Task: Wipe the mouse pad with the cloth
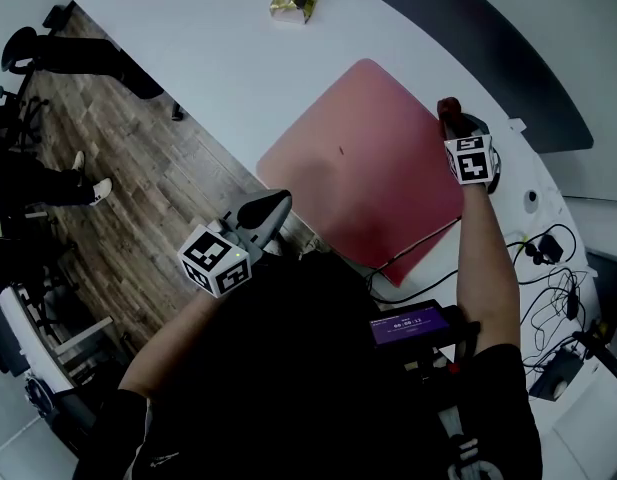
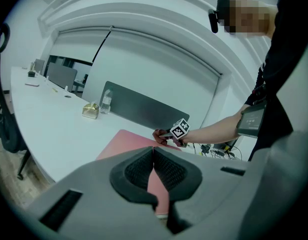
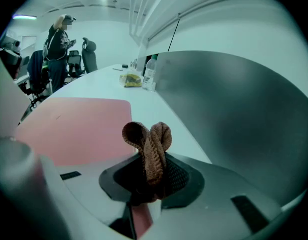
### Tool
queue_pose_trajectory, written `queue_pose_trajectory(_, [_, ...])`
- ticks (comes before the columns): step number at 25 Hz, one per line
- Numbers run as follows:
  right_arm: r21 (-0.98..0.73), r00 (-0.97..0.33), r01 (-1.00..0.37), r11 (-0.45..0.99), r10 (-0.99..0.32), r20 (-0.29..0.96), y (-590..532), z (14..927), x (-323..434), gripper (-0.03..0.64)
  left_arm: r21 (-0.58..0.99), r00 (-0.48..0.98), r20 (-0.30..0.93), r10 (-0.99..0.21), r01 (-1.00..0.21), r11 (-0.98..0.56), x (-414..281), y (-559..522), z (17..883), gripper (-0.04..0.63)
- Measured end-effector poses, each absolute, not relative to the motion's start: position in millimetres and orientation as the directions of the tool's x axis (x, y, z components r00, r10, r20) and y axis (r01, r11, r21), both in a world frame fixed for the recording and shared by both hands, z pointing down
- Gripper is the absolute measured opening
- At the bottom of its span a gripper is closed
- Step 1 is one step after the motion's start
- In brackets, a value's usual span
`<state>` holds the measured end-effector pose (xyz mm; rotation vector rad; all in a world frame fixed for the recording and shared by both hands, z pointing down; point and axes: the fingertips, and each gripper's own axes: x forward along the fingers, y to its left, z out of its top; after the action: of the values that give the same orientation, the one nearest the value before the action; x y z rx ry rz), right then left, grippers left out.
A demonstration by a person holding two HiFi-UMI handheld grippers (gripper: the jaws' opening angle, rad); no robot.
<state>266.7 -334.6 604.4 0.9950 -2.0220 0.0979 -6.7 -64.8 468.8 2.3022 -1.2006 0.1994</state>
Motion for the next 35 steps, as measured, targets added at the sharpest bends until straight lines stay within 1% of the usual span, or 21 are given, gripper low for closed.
queue_pose_trajectory(3, [0.301, -0.31, -0.691, 0.657, -0.646, 0.697, -334, 593, 284, 0.112, 0.391, 0.609, 0.368, -0.703, -0.787, -0.477, -2, -66, 470, 0.009])
queue_pose_trajectory(7, [0.323, -0.287, -0.632, 0.704, -0.6, 0.747, -322, 605, 297, 0.112, 0.399, 0.638, 0.377, -0.671, -0.766, -0.504, 7, -68, 474, 0.009])
queue_pose_trajectory(10, [0.308, -0.307, -0.601, 0.738, -0.569, 0.763, -311, 612, 296, 0.112, 0.405, 0.659, 0.384, -0.647, -0.75, -0.523, 13, -66, 477, 0.009])
queue_pose_trajectory(13, [0.275, -0.342, -0.576, 0.77, -0.533, 0.774, -300, 614, 281, 0.112, 0.404, 0.665, 0.392, -0.636, -0.745, -0.531, 11, -62, 478, 0.009])
queue_pose_trajectory(17, [0.273, -0.351, -0.547, 0.791, -0.513, 0.784, -279, 618, 263, 0.112, 0.402, 0.67, 0.39, -0.632, -0.741, -0.538, 3, -58, 477, 0.009])
queue_pose_trajectory(29, [0.197, -0.41, -0.461, 0.865, -0.404, 0.817, -185, 621, 214, 0.112, 0.421, 0.724, 0.358, -0.589, -0.689, -0.59, -19, -40, 474, 0.009])
queue_pose_trajectory(35, [0.166, -0.429, -0.475, 0.864, -0.392, 0.814, -143, 623, 195, 0.112, 0.432, 0.753, 0.343, -0.561, -0.657, -0.618, -23, -31, 474, 0.009])
